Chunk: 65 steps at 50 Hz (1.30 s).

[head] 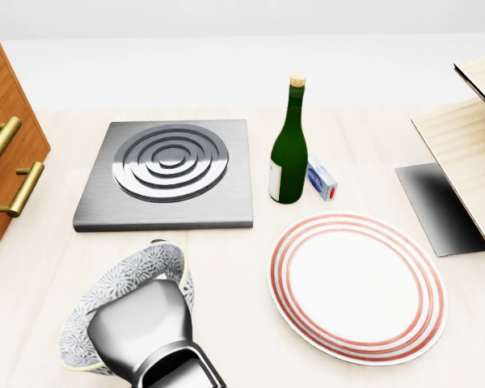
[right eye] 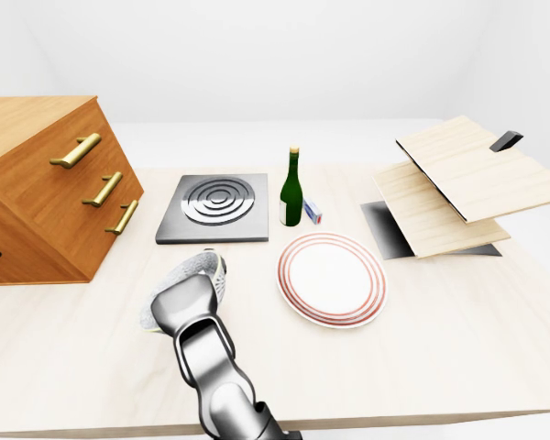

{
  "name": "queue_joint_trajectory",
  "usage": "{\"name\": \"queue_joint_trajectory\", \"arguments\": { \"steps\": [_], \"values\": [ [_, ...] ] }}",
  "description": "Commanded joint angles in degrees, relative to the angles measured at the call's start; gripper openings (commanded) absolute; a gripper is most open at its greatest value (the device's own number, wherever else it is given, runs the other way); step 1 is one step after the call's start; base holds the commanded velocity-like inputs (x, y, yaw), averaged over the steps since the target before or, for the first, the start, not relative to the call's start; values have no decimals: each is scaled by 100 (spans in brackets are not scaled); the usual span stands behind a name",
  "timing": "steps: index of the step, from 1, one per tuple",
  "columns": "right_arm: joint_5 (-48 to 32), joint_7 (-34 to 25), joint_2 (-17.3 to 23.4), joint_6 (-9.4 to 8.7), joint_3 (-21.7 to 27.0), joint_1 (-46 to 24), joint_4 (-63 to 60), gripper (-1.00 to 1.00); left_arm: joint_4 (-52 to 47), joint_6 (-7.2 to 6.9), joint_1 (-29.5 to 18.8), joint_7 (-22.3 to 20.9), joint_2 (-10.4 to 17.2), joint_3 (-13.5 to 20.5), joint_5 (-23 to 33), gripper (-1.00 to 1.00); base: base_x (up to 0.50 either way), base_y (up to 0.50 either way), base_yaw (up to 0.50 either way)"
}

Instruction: Pick up the akita bowl and put it on the plate.

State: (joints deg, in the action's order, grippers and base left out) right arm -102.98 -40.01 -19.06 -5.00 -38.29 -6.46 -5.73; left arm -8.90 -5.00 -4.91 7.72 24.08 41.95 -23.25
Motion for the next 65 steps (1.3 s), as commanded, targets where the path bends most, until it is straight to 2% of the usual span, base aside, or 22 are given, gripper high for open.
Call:
{"name": "queue_joint_trajectory", "arguments": {
  "steps": [1, 50, 65],
  "values": [
    [-3, 1, 112, 0, 126, 17, -400, -100, -36, 0, 20, -2, -1, 23, -10, 100, 0, 0, 0],
    [41, 61, 665, 0, 732, 258, -1610, -100, 60, 0, -15, 83, 44, 36, 13, 100, 0, 0, 0],
    [189, 271, 815, 0, 984, 310, -1631, -100, 100, 0, -22, 105, 42, 23, 25, 100, 0, 0, 0]
  ]
}}
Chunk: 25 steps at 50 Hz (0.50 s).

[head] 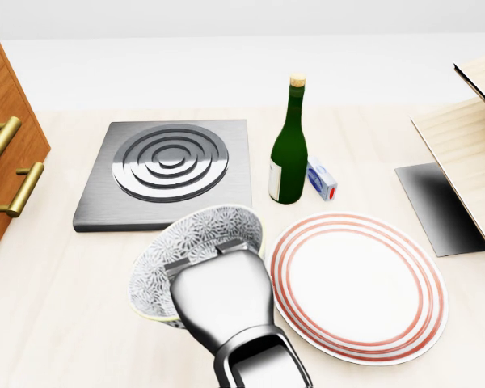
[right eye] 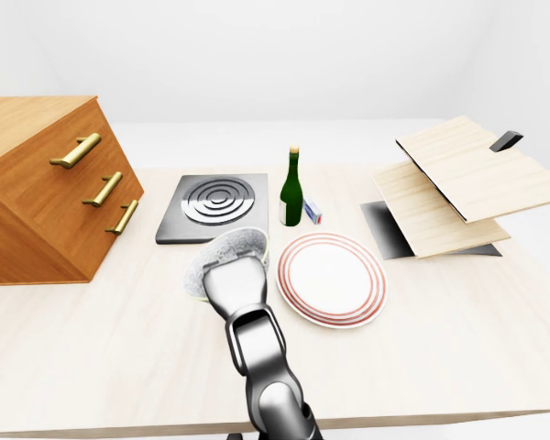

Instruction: Pick up the akita bowl and put it on the plate.

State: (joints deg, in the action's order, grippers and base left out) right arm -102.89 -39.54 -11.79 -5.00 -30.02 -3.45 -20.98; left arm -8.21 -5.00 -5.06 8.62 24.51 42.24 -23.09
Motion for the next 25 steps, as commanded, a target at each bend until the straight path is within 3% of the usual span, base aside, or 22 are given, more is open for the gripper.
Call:
{"name": "queue_joint_trajectory", "arguments": {
  "steps": [1, 12, 25],
  "values": [
    [195, 253, 94, 0, 166, 15, -92, -100, 38, 0, -6, 14, -1, -8, 9, 100, 0, 0, 0],
    [351, 668, 238, 0, 451, -71, 133, -100, 132, 0, -25, 19, 9, -57, 25, 100, 0, 0, 0],
    [329, 636, 301, 0, 607, -71, -28, -100, 77, 0, -16, 39, 15, -34, 9, 100, 0, 0, 0]
  ]
}}
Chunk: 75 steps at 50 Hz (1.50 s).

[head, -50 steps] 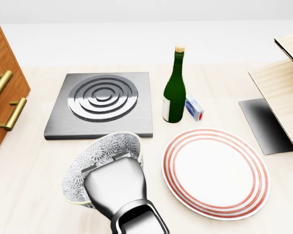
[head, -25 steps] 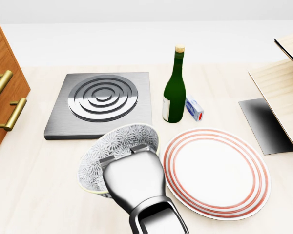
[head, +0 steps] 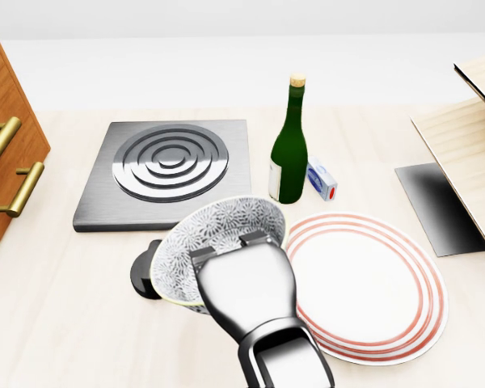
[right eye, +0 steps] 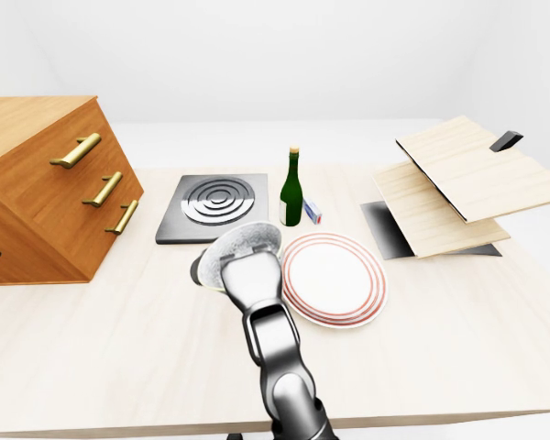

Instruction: Pick up the akita bowl and put it on the plate.

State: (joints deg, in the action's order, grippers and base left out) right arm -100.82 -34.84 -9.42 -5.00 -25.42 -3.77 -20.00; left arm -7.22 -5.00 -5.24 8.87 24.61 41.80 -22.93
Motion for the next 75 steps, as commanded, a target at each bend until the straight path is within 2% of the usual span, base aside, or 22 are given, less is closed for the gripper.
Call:
{"name": "queue_joint_trajectory", "arguments": {
  "steps": [1, 23, 41, 75],
  "values": [
    [111, 144, 72, 0, 176, -60, -152, -100, -36, 0, 8, 14, 5, 20, -11, 100, 0, 0, 0],
    [255, 386, 240, 0, 406, 105, -263, -100, -15, 0, -6, 48, 3, 9, -3, 100, 0, 0, 0],
    [300, 331, 361, 0, 615, 153, -498, -100, -36, 0, -3, 72, 19, 33, -24, 100, 0, 0, 0],
    [611, 654, 640, 0, 1257, 129, -370, -100, 13, 0, -46, 134, 43, 8, -24, 100, 0, 0, 0]
  ]
}}
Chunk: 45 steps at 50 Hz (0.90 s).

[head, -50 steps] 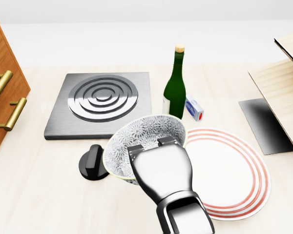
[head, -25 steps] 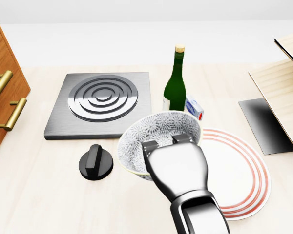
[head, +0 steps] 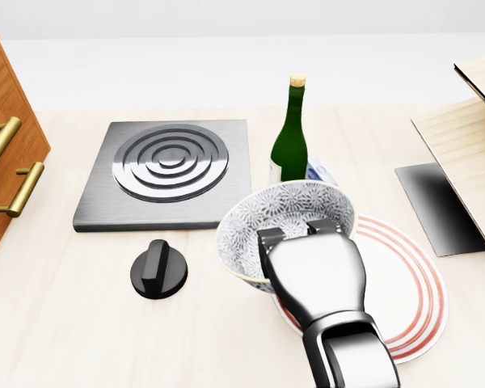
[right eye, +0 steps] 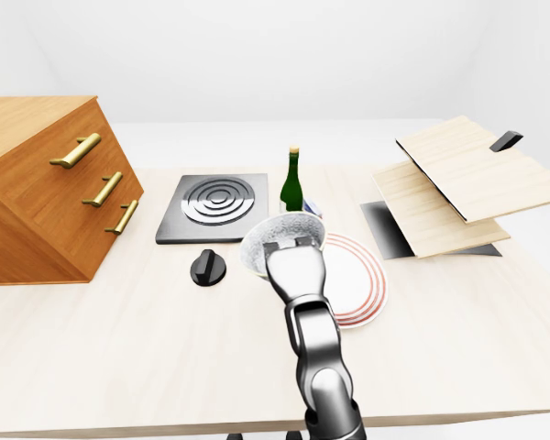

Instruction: Pick up the akita bowl and put it on the plate.

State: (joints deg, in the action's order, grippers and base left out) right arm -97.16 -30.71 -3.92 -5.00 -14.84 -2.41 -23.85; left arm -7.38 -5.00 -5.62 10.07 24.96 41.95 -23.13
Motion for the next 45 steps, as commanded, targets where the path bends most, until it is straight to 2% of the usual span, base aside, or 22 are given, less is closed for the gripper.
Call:
{"name": "queue_joint_trajectory", "arguments": {
  "steps": [1, 45],
  "values": [
    [261, 256, 102, 0, 219, -4, 23, -100, 30, 0, -6, 15, 8, -8, -5, 100, 0, 0, 0],
    [633, 583, 371, 0, 705, 146, 174, -100, 10, 0, -4, 36, 22, 4, -30, 100, 0, 0, 0]
  ]
}}
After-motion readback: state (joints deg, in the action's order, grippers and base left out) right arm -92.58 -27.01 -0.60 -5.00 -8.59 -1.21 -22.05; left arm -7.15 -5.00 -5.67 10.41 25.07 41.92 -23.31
